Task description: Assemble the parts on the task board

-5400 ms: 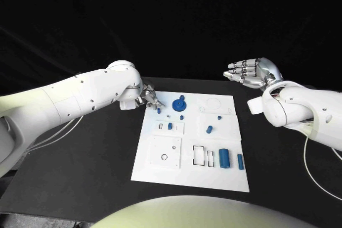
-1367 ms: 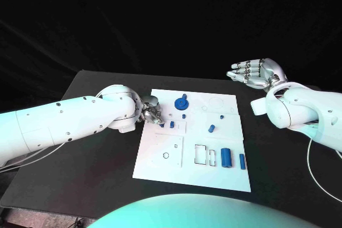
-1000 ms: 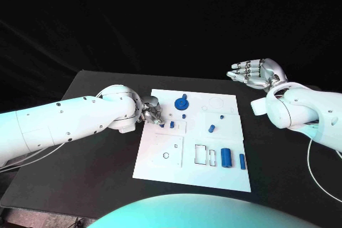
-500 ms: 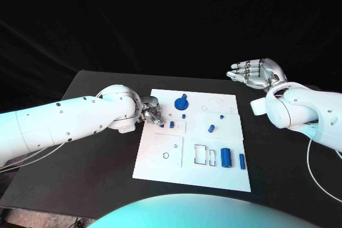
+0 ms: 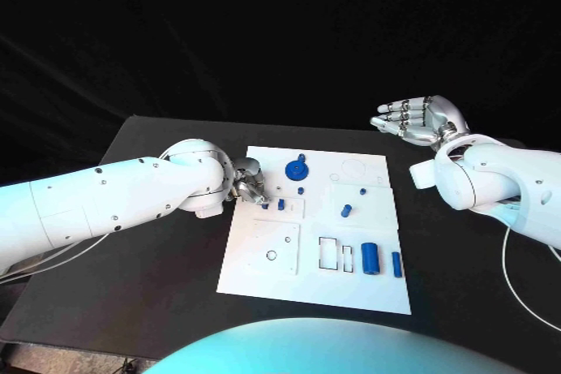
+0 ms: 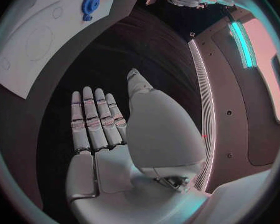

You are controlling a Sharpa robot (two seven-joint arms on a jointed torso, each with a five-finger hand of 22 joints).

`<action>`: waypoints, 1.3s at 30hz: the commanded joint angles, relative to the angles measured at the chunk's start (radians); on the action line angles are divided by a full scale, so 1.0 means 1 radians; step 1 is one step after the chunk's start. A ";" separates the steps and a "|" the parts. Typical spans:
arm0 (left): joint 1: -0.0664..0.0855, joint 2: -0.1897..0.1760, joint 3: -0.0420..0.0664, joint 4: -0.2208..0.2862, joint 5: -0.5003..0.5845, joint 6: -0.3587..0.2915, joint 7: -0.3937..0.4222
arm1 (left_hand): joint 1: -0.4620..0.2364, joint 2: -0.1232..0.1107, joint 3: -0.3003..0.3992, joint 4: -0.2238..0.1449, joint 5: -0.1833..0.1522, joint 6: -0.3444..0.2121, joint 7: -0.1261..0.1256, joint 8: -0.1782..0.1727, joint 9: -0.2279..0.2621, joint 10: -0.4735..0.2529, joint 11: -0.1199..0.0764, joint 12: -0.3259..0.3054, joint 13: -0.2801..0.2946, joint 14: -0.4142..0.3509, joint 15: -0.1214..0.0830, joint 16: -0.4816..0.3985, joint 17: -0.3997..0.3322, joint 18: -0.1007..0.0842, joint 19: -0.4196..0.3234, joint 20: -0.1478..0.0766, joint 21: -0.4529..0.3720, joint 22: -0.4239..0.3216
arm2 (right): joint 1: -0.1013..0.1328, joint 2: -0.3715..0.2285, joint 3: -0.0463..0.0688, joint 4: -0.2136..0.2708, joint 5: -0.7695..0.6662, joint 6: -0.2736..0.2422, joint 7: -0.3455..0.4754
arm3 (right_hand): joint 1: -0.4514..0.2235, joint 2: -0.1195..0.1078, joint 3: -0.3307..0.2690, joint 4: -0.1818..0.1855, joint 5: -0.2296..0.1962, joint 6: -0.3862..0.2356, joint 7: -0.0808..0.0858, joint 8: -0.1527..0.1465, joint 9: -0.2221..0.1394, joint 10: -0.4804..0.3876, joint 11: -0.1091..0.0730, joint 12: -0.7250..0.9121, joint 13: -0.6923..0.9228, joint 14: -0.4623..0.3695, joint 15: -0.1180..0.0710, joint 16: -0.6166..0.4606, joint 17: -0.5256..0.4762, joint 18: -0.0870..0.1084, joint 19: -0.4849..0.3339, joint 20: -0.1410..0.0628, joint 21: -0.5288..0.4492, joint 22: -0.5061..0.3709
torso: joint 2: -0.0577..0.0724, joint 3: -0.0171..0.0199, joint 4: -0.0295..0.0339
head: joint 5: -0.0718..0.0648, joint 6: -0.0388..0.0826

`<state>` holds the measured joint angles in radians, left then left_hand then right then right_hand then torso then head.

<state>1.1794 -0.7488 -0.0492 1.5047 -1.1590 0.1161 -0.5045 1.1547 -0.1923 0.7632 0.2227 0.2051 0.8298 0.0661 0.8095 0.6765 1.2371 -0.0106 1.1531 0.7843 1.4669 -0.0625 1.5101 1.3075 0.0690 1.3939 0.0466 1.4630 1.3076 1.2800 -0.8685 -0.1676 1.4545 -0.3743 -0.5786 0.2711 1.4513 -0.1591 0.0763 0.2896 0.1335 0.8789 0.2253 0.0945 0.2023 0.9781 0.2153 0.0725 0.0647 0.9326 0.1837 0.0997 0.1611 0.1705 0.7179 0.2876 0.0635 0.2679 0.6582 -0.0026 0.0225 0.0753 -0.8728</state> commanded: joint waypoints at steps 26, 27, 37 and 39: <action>-0.004 0.009 -0.006 -0.024 0.055 0.017 0.000 | -0.148 -0.028 -0.084 0.017 -0.020 0.047 -0.021 -0.030 0.015 0.013 -0.013 0.007 0.013 0.073 -0.017 0.003 0.149 -0.011 0.008 -0.011 -0.001 0.013 | 0.000 -0.001 0.000 0.002 -0.002 0.012 0.010 | -0.001 0.013 -0.003 -0.002 0.000 0.006 0.047 -0.004 -0.001 0.006 0.000 -0.005 -0.001 0.006 -0.001 -0.003 -0.002 0.004 0.009 0.002 0.003 -0.003 | -0.001 -0.0003 0.0011 | -0.006 0.000; -0.004 0.009 -0.006 -0.025 0.055 0.016 0.000 | -0.148 -0.028 -0.088 0.019 -0.020 0.048 -0.021 -0.031 0.015 0.013 -0.013 0.007 0.012 0.073 -0.016 0.003 0.149 -0.011 0.008 -0.011 -0.001 0.013 | 0.000 -0.001 0.000 0.002 -0.002 0.012 0.010 | -0.001 0.013 -0.003 -0.002 0.000 0.006 0.047 -0.004 -0.001 0.006 0.000 -0.005 -0.001 0.006 -0.001 -0.003 -0.002 0.004 0.009 0.002 0.003 -0.003 | -0.001 -0.0003 0.0010 | -0.006 0.000; -0.004 0.008 -0.005 -0.043 0.059 0.003 -0.001 | -0.155 -0.027 -0.180 0.066 -0.022 0.054 -0.018 -0.043 0.017 0.010 -0.011 0.005 0.012 0.073 -0.015 0.002 0.149 -0.011 0.007 -0.011 -0.004 0.011 | 0.000 -0.003 0.000 0.003 -0.002 0.008 0.008 | -0.006 0.014 -0.005 -0.002 0.000 0.005 0.048 -0.006 -0.003 0.004 0.000 -0.006 -0.001 0.006 0.000 -0.007 -0.004 0.003 -0.010 0.002 -0.001 -0.013 | -0.001 -0.0009 0.0032 | -0.008 0.000; -0.004 0.007 -0.004 -0.047 0.059 0.001 -0.002 | -0.157 -0.025 -0.189 0.067 -0.022 0.054 -0.018 -0.044 0.018 0.010 -0.011 0.005 0.012 0.073 -0.015 0.002 0.149 -0.011 0.007 -0.010 -0.004 0.011 | 0.000 -0.004 0.000 0.004 -0.002 0.008 0.008 | -0.006 0.014 -0.005 -0.002 0.000 0.005 0.048 -0.006 -0.003 0.004 0.000 -0.006 -0.001 0.006 0.000 -0.007 -0.004 0.003 -0.010 0.002 -0.001 -0.013 | -0.001 -0.0008 0.0027 | -0.007 0.000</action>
<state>1.1759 -0.7420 -0.0529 1.4606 -1.1084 0.1160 -0.5053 1.0083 -0.2150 0.5786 0.2909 0.1892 0.8816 0.0461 0.7690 0.6935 1.2497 -0.0232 1.1570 0.7969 1.4633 -0.0733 1.5100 1.3075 0.0689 1.4009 0.0395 1.4629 1.3074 1.2799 -0.8721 -0.1676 1.4563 -0.3723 -0.5789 0.2711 1.4473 -0.1551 0.0763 0.2896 0.1336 0.8789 0.2253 0.0945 0.2005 0.9781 0.2153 0.0725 0.0647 0.9325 0.1838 0.0972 0.1578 0.1704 0.7121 0.2895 0.0635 0.2555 0.6569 -0.0034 0.0246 0.0678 -0.8728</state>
